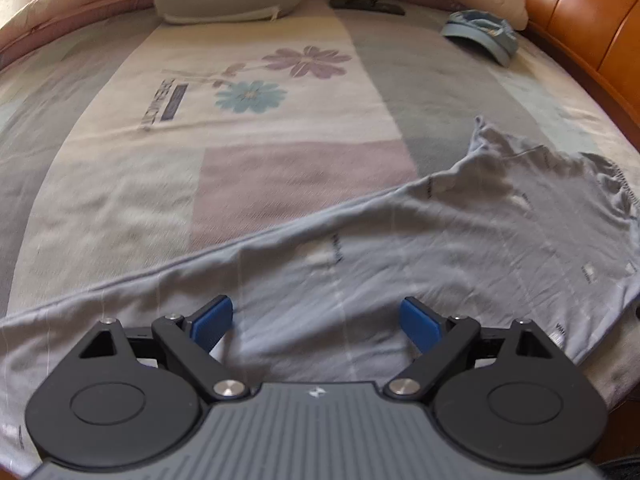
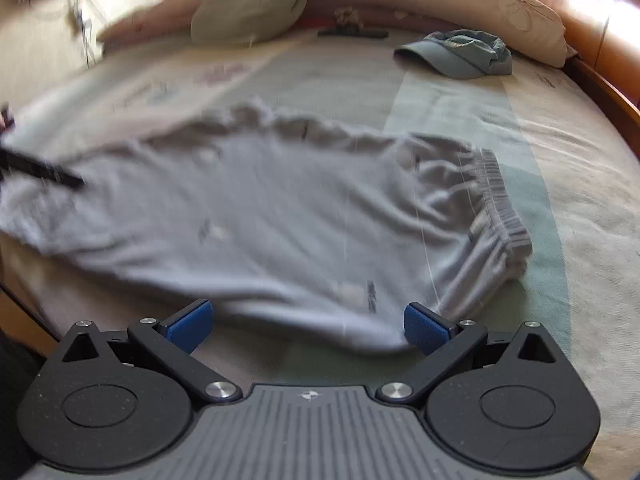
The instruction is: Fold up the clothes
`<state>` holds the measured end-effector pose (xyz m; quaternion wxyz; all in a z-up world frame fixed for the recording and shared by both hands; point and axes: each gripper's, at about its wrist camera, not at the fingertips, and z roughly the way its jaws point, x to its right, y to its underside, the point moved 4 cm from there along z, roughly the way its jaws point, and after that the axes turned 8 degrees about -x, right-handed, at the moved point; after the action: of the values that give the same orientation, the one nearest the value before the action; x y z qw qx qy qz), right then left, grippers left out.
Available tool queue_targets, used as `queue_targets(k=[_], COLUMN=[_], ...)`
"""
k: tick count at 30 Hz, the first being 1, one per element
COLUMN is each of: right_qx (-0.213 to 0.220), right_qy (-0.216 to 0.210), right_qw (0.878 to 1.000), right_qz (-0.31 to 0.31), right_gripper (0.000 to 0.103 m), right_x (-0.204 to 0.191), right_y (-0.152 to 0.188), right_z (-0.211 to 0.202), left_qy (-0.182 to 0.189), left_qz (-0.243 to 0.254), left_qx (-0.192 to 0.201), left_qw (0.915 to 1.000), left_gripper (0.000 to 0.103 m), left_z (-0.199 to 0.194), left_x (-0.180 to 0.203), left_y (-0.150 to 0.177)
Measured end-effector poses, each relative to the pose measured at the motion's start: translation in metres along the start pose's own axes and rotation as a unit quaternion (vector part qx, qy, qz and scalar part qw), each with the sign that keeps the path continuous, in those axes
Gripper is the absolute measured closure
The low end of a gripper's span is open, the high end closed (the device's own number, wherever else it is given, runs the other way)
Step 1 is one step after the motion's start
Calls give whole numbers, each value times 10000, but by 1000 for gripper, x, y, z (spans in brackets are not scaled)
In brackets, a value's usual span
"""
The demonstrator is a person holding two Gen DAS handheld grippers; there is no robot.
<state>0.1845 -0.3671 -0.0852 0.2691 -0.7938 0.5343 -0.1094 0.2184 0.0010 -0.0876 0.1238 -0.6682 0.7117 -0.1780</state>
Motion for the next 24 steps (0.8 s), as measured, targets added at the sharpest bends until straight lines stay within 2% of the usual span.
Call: queue_targets(k=[2, 5, 8, 12, 14, 18, 22, 24], right_qx=[56, -329, -315, -620, -351, 170, -36, -385], right_qy=[125, 721, 955, 960, 922, 429, 157, 180], right_qw=[9997, 9959, 9949, 9931, 9949, 9989, 9977, 9956], right_qz=[206, 435, 11, 265, 218, -125, -658, -834], right_gripper=[0, 0, 0, 0, 0, 0, 0, 0], right_x=[3, 16, 13, 21, 16, -15, -49, -55], right_y=[-9, -2, 11, 4, -8, -35, -39, -29], right_z=[2, 21, 17, 11, 2, 0, 32, 49], left_qy=[10, -10, -71, -139, -184, -203, -213, -175], left_qz=[25, 52, 110, 303, 514, 911, 907, 722], left_qx=[-16, -81, -57, 10, 79, 125, 36, -27], left_qw=[10000, 10000, 9999, 9994, 9985, 9956, 9956, 9972], left_gripper=[12, 12, 12, 12, 12, 12, 12, 11], left_z=[3, 8, 6, -3, -9, -11, -10, -9], left_x=[4, 6, 3, 5, 9, 20, 14, 4], left_y=[0, 5, 11, 11, 10, 14, 28, 36])
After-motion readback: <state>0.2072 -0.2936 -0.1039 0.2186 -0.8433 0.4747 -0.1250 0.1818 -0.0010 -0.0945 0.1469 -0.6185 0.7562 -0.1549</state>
